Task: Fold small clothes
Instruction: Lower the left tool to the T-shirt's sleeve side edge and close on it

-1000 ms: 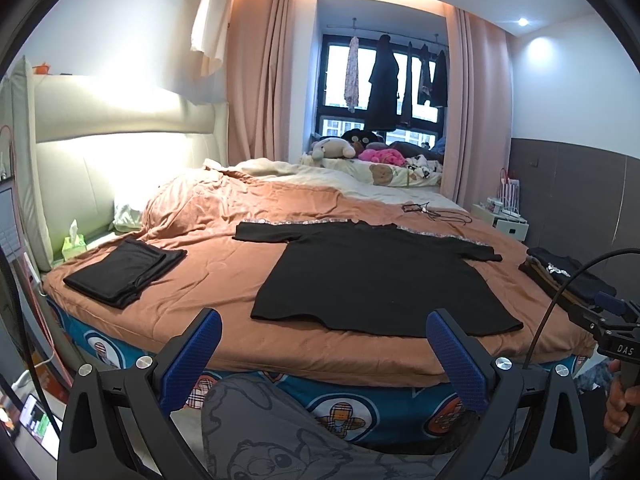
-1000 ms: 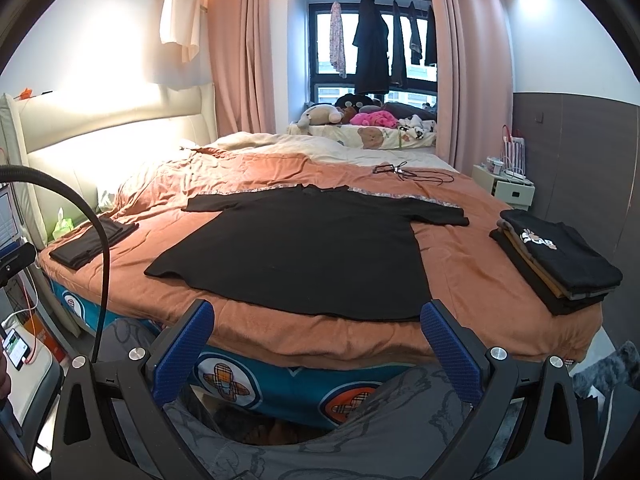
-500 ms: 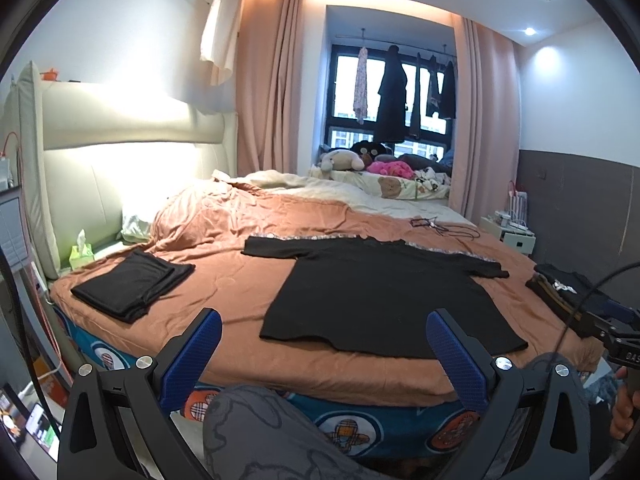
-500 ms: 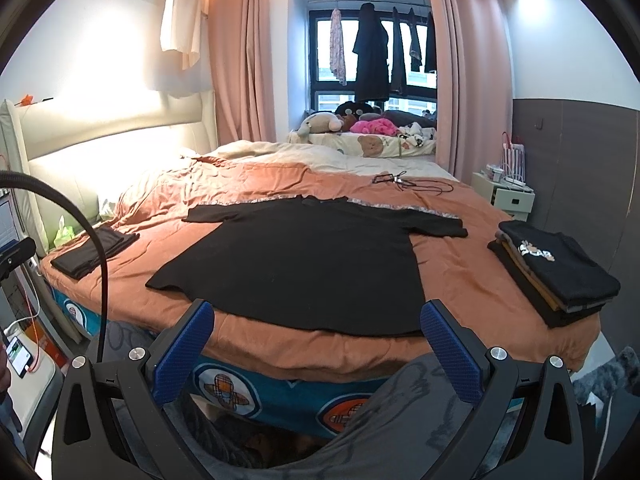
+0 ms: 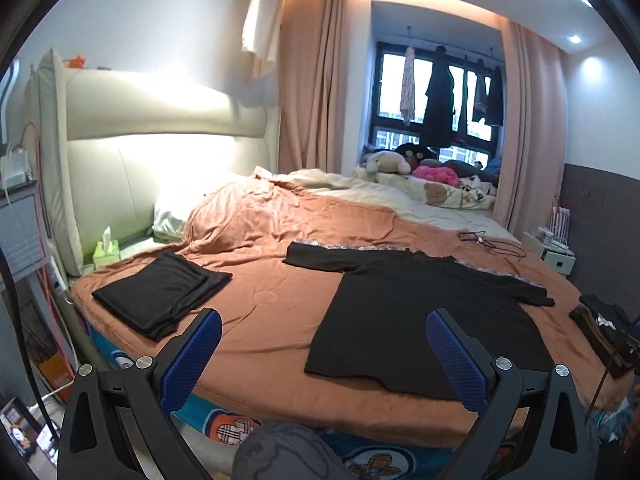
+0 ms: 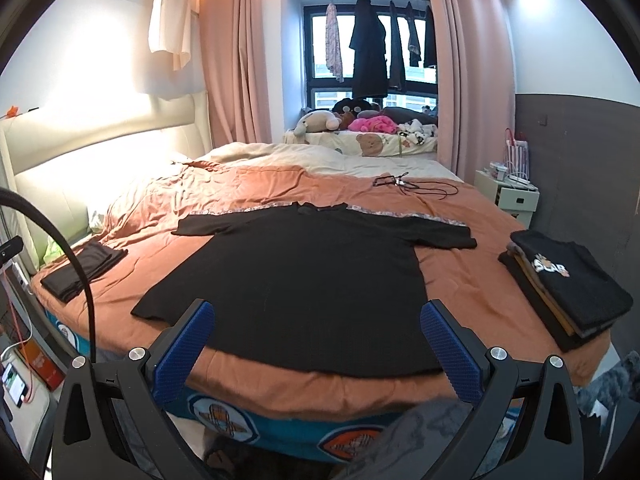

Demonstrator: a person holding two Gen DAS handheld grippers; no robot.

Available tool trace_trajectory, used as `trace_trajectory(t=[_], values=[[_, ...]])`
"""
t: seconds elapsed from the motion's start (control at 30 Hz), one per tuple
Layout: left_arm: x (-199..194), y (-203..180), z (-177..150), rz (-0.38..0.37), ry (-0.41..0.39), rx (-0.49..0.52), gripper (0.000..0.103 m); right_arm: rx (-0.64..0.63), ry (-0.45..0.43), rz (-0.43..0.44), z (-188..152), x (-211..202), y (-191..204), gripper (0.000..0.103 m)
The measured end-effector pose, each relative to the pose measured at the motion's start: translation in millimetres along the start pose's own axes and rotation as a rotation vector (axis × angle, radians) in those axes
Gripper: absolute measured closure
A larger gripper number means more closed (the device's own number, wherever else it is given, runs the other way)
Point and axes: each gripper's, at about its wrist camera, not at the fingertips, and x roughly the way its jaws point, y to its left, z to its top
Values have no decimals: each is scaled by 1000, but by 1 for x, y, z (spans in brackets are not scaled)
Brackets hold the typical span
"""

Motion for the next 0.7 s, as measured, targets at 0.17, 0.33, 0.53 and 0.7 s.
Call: trace_trajectory(t=[0.17, 0.33, 0.53, 0.7], values=[[35, 16, 9, 46, 13, -26, 0, 4, 19, 22, 17, 44, 2, 0], [72, 24, 16, 73, 53, -32, 0, 11, 43, 42, 29, 83, 2, 0], [122, 30, 21, 78, 113, -22, 0, 3, 93, 58, 42, 129, 0, 0], [164, 43, 21, 80, 166, -55, 4, -4, 121, 80, 60, 168, 2, 0]])
